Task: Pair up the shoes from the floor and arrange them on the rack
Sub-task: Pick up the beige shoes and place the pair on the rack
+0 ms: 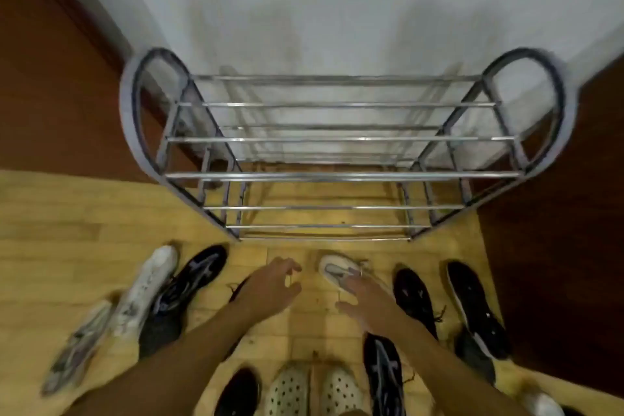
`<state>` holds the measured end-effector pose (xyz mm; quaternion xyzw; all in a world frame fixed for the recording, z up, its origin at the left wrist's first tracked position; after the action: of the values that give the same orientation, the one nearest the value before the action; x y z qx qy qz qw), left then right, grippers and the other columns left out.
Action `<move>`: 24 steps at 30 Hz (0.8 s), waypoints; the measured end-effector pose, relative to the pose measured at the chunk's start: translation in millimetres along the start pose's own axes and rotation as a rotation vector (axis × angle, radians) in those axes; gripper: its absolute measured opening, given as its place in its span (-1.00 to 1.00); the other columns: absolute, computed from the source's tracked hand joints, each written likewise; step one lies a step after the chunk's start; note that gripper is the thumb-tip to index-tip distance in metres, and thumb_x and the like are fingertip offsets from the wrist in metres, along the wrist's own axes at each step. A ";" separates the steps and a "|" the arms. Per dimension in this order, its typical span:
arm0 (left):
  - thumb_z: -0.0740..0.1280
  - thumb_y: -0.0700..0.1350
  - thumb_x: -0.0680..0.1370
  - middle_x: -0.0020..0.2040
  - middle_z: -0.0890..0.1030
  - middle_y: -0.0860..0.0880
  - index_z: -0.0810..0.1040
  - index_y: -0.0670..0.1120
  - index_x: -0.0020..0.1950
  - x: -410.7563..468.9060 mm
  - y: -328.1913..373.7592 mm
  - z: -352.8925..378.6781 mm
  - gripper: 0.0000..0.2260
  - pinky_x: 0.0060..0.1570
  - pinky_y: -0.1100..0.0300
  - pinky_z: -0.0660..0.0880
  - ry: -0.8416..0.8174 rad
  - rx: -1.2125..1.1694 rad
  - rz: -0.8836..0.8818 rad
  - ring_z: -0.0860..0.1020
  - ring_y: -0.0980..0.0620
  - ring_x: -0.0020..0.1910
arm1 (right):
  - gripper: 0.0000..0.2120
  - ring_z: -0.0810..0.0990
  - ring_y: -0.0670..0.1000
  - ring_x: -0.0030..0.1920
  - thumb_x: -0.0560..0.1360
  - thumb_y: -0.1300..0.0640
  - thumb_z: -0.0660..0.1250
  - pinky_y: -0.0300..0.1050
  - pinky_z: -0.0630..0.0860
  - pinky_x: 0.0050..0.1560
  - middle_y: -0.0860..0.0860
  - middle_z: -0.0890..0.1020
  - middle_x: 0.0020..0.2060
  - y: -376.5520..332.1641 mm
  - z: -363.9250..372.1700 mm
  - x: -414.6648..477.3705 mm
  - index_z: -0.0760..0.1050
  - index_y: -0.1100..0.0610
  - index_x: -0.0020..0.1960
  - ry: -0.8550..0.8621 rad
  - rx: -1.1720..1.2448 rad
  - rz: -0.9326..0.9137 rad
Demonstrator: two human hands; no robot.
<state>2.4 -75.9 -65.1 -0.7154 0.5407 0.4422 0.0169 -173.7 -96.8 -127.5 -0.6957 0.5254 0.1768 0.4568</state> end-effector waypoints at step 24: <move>0.26 -0.06 0.57 0.43 0.36 -0.10 0.32 -0.13 0.45 132.5 -30.5 164.4 -0.54 0.32 0.15 0.30 -0.138 0.373 0.191 0.35 -0.06 0.39 | -0.75 0.47 0.08 -0.17 0.56 0.11 0.21 -0.13 0.37 -0.23 0.08 0.49 -0.23 212.7 120.3 154.8 0.36 0.15 -0.27 0.208 0.104 0.264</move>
<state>-71.4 -81.1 -265.2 -0.6134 0.6759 0.3822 0.1438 -275.8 -92.7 -398.2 -0.6107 0.6650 0.1349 0.4082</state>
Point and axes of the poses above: each hand's wrist, its own x-axis towards the middle knuckle, its own z-axis out of the palm, y = z × x, the point moved 10 cm from there along x, towards the middle knuckle
